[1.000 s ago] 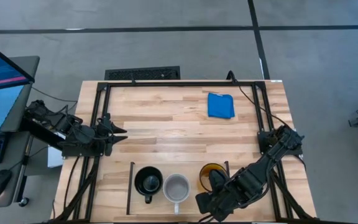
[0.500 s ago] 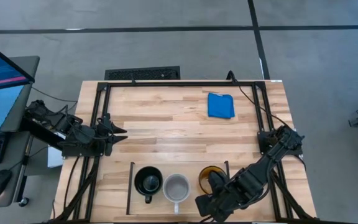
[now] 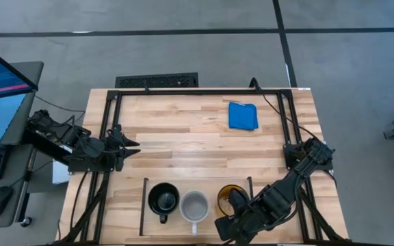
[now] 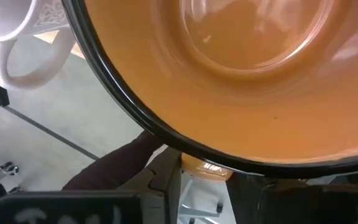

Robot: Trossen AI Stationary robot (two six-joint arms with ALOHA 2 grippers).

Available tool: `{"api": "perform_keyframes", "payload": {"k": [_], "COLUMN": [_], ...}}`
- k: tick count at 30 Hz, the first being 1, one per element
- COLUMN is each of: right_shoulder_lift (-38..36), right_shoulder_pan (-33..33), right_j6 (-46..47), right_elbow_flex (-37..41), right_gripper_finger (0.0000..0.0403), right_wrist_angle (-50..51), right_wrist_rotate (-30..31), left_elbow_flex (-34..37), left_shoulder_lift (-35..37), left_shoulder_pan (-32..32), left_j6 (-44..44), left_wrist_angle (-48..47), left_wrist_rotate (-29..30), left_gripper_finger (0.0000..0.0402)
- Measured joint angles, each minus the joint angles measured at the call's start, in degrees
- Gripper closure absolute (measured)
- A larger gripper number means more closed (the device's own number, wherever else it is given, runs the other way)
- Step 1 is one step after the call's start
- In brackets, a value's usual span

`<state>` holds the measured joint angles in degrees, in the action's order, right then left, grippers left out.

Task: Stack small to large cups/mugs on shelf
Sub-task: Put the orange mug beside the white mug on the shelf

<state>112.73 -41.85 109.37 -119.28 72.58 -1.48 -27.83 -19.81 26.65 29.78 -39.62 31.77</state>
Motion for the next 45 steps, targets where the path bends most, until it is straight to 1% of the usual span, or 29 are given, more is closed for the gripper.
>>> {"api": "perform_keyframes", "payload": {"k": [9,27,32,45], "right_shoulder_lift": [0.0,0.0,0.0,0.0], "right_shoulder_pan": [0.0,0.9,1.2,1.2], "right_j6": [-0.1,-0.3,0.0,-1.8], "right_elbow_flex": [0.0,0.0,0.0,0.0], "right_gripper_finger": [0.0272,0.0219,0.0207,0.0199], "right_wrist_angle": [0.3,0.2,-2.9,-3.7], "right_wrist_rotate": [0.0,0.1,0.1,0.2], "left_elbow_flex": [0.0,0.0,0.0,0.0], "left_shoulder_lift": [0.0,0.0,0.0,0.0], "left_shoulder_pan": [0.0,0.0,0.0,0.0], "left_j6": [0.0,0.0,0.0,0.0], "left_wrist_angle": [0.0,0.0,0.0,-1.0], "left_wrist_rotate": [0.0,0.2,0.2,0.0], "left_gripper_finger": [0.0283,0.0283,0.0283,0.0283]}}
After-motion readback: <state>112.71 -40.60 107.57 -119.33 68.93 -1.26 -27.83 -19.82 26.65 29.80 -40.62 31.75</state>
